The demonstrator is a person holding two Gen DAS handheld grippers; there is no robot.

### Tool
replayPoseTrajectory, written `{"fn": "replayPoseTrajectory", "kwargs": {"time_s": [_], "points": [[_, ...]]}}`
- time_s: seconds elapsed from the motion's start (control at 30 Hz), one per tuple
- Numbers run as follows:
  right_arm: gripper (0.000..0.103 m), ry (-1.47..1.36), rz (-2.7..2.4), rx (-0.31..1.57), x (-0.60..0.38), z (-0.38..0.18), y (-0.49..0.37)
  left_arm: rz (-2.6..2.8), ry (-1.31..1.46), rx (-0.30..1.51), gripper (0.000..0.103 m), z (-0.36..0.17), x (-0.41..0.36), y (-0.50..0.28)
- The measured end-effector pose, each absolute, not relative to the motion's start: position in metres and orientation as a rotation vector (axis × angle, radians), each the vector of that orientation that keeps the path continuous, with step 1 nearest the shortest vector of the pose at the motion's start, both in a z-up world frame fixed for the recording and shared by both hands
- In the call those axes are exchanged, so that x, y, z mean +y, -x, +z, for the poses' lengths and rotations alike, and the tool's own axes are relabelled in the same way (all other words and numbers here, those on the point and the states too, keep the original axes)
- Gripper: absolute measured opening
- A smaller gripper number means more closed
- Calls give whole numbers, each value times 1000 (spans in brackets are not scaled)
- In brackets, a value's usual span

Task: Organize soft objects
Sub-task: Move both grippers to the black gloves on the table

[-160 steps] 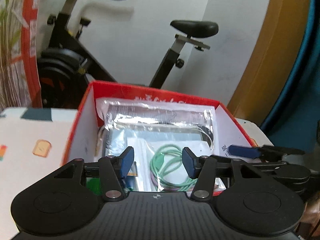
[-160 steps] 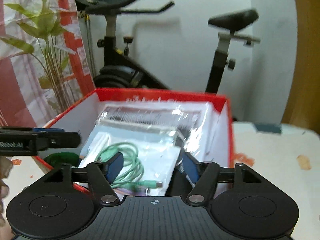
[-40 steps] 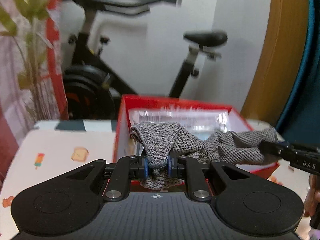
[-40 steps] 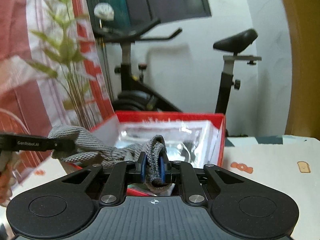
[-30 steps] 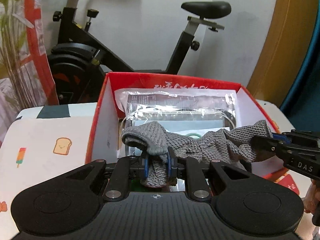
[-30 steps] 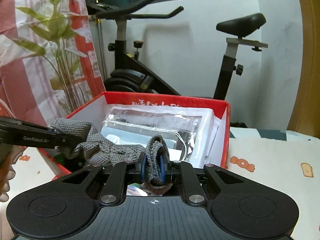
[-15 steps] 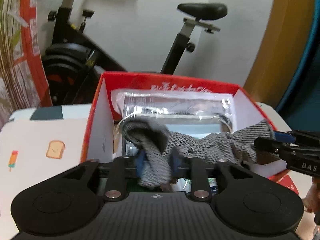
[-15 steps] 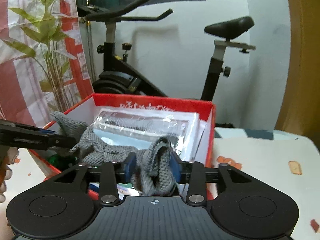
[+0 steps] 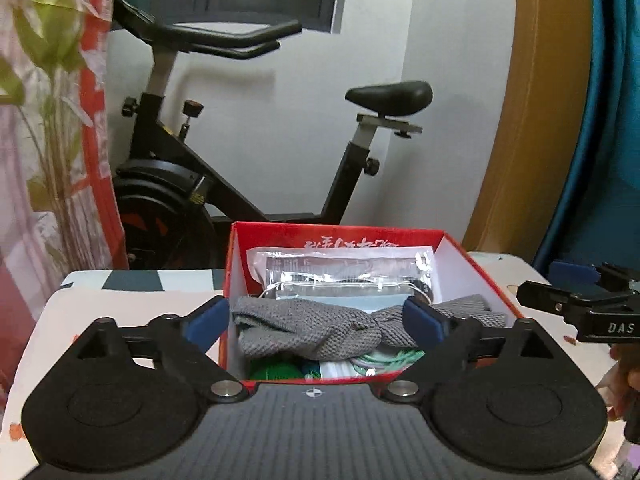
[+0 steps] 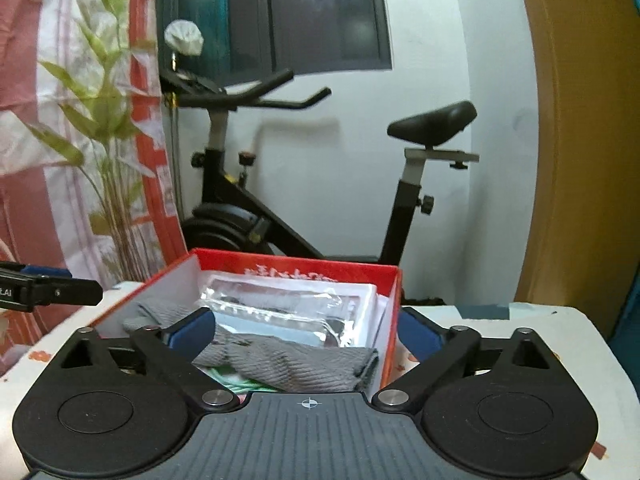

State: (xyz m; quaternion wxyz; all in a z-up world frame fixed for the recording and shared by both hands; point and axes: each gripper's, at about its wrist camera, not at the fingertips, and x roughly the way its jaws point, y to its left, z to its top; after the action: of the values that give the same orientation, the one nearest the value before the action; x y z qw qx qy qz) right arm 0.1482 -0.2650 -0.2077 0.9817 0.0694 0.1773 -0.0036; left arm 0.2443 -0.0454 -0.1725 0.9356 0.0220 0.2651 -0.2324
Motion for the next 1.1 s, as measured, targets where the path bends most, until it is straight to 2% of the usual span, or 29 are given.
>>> {"fn": "replayPoseTrajectory", "kwargs": {"time_s": [0.1, 0.63, 1.1], "points": [[103, -149, 5, 347, -259, -209, -135, -470, -21, 530, 103, -170, -35, -227], [103, -254, -31, 319, -242, -241, -71, -294, 24, 521, 103, -186, 5, -143], [103, -303, -57, 449, -227, -299, -56, -212, 64, 635, 103, -228, 17, -130]]}}
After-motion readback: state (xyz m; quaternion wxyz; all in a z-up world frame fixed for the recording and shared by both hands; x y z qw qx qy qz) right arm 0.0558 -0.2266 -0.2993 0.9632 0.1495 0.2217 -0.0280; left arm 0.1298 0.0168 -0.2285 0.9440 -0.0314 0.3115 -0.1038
